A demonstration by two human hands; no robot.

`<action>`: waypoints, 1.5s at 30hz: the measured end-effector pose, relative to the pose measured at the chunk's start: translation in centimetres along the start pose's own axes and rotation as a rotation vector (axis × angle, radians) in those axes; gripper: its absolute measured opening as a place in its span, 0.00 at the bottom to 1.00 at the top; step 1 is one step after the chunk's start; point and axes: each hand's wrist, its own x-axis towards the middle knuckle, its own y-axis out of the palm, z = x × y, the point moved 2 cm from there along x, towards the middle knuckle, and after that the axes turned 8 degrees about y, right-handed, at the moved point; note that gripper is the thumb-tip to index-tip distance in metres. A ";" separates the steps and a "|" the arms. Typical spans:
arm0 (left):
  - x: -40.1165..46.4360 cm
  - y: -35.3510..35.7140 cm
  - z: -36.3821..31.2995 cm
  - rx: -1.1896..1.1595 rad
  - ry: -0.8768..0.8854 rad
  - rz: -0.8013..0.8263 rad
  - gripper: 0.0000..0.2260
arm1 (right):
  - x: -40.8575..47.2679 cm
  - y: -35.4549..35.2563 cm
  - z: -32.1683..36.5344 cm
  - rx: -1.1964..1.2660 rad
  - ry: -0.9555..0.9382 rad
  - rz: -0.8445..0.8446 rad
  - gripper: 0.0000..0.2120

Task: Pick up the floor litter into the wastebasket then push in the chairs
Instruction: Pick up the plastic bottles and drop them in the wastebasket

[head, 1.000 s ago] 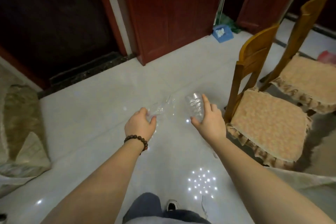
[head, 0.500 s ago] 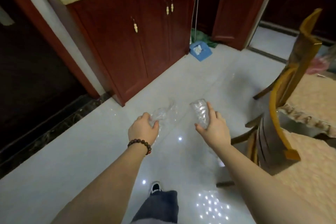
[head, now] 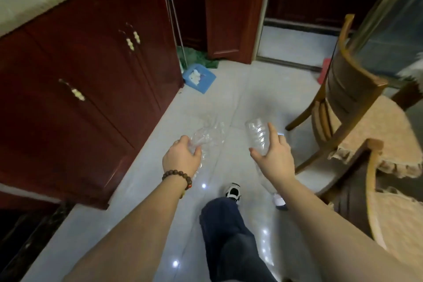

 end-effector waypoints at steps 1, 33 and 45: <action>3.2 1.0 -0.8 -0.002 0.013 0.006 0.12 | 3.2 0.4 0.2 0.008 0.009 -0.009 0.40; 88.9 26.7 -44.1 0.039 0.585 0.364 0.12 | 85.2 -7.3 -0.7 0.063 0.589 -0.370 0.41; 97.8 45.5 -65.5 0.117 0.829 0.622 0.12 | 100.1 -14.9 -17.1 0.097 0.937 -0.508 0.41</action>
